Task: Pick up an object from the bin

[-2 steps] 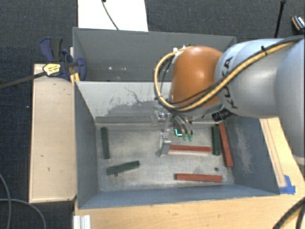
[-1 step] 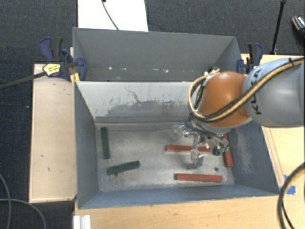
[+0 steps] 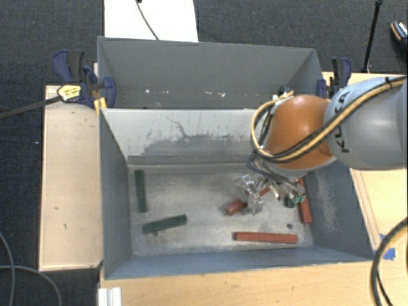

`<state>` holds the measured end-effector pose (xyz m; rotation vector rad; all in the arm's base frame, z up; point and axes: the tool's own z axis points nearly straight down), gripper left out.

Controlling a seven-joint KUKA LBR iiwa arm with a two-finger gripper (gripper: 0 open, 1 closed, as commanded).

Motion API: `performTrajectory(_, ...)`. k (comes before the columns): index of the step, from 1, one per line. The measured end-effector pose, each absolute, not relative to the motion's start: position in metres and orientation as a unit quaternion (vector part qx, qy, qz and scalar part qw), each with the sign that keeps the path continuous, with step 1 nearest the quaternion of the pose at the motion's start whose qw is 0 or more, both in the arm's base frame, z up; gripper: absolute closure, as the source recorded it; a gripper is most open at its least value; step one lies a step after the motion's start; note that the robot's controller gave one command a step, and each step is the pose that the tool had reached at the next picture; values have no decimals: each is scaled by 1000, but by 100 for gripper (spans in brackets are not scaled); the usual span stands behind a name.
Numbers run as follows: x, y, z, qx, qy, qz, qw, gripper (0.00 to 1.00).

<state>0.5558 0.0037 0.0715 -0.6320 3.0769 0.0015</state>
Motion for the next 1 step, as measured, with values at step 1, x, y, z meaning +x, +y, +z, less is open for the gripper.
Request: performTrajectory(1, 582, 21, 219, -200, 980, -1, 6, 100)
